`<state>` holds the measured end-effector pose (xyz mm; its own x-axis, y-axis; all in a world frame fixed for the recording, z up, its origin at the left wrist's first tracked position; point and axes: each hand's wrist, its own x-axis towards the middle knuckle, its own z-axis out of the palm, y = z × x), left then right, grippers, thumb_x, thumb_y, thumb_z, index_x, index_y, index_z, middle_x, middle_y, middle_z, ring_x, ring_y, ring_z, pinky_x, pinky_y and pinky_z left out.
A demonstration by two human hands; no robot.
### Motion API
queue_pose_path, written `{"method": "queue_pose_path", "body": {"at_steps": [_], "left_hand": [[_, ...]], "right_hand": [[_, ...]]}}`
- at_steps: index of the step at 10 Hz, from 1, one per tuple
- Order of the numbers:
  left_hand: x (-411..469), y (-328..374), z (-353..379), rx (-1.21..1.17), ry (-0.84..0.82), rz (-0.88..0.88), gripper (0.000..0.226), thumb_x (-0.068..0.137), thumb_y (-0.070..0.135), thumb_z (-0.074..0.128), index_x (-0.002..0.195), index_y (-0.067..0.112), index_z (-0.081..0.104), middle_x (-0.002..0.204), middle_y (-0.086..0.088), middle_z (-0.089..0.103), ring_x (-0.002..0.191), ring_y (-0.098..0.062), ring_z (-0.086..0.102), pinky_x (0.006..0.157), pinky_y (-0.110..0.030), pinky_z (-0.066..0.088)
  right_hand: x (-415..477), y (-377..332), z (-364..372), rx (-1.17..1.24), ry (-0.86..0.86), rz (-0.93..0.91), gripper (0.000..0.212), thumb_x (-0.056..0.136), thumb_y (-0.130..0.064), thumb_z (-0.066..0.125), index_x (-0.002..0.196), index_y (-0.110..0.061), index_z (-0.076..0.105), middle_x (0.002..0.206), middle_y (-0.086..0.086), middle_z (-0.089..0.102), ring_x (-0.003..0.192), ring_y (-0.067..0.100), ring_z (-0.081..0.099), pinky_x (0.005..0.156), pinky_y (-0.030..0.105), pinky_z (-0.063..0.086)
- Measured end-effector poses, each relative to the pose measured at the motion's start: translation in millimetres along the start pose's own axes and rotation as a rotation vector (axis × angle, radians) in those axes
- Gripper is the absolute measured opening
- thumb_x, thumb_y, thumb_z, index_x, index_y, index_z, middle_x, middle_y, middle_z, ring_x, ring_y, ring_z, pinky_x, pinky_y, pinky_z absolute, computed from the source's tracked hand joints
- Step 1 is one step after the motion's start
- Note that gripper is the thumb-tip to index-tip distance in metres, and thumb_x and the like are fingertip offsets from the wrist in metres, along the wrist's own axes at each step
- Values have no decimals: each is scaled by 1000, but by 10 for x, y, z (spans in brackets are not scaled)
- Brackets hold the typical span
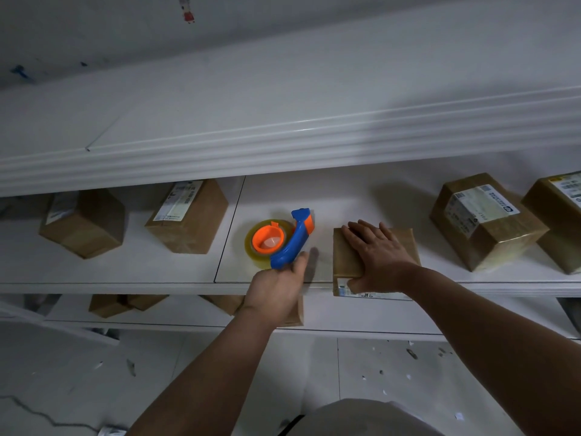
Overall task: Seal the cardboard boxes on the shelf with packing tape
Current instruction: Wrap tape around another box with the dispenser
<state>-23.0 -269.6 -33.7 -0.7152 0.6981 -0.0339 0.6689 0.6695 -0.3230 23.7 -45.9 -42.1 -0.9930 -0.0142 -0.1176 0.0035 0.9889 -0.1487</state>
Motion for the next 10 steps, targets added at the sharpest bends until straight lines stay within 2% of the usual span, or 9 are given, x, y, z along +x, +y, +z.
{"method": "queue_pose_path", "body": {"at_steps": [1, 2, 3, 4, 5, 7, 8, 9, 10], "left_hand": [[0, -22, -28, -422, -157, -365, 42, 99, 13, 39, 139, 10, 32, 99, -8, 67, 87, -27, 66, 63, -31, 47], [129, 201, -91, -1712, -398, -865, 36, 104, 36, 36, 129, 10, 43, 97, -10, 70, 84, -24, 69, 64, -29, 56], [215, 355, -117, -2380, -391, -1050, 42, 101, 45, 37, 125, 10, 40, 92, -20, 73, 89, -31, 70, 78, -43, 56], [247, 303, -89, -2477, -257, -1112, 32, 99, 38, 48, 109, 8, 51, 80, -16, 74, 78, -24, 70, 70, -35, 56], [223, 209, -75, -2355, -251, -1007, 11, 92, 19, 64, 97, 10, 65, 74, -5, 72, 69, -13, 64, 64, -24, 54], [297, 262, -9, -2019, -179, -997, 18, 82, 2, 71, 97, 8, 63, 76, -5, 64, 68, -13, 62, 64, -24, 55], [361, 391, 28, -1888, -195, -995, 12, 83, 6, 70, 89, 11, 60, 79, -11, 61, 70, -19, 59, 66, -27, 53], [466, 578, 110, -1835, -195, -1012, 19, 88, 7, 61, 104, 14, 56, 101, -13, 64, 88, -25, 64, 67, -28, 55], [493, 667, 128, -1412, -211, -836, 22, 91, 13, 59, 108, 19, 47, 112, -5, 57, 105, -25, 59, 86, -31, 52]], "right_hand": [[1, -2, 6, -4, 1, 1, 115, 74, -68, 61, 153, -25, -10, 162, 0, -3, 148, 21, -7, 119, 42, -11], [1, -7, 6, 2, -3, 5, 115, 73, -68, 61, 153, -26, -9, 162, 0, -3, 148, 21, -8, 119, 42, -10], [-2, -24, -9, -5, -3, 7, 115, 73, -68, 62, 153, -26, -9, 161, 0, -3, 148, 21, -7, 117, 41, -11], [-7, -27, -16, -8, -4, 13, 115, 73, -67, 63, 153, -25, -9, 161, 0, -3, 148, 21, -8, 116, 40, -13], [-15, -23, -11, -10, 3, 13, 114, 74, -66, 63, 153, -25, -9, 161, 0, -2, 148, 21, -7, 116, 40, -13], [-27, -28, -22, -7, -5, 10, 115, 74, -67, 62, 153, -25, -9, 161, 0, -2, 148, 21, -8, 117, 41, -12], [-32, -38, -36, -5, -21, 17, 114, 74, -66, 63, 153, -25, -9, 161, 0, -3, 148, 20, -8, 117, 40, -13], [-17, -42, -41, 1, -23, 21, 114, 74, -66, 63, 153, -25, -9, 162, 0, -3, 148, 20, -8, 116, 40, -13], [-16, -25, -20, -1, -19, 25, 114, 74, -66, 63, 153, -25, -9, 162, 0, -4, 148, 20, -9, 117, 41, -13]]}}
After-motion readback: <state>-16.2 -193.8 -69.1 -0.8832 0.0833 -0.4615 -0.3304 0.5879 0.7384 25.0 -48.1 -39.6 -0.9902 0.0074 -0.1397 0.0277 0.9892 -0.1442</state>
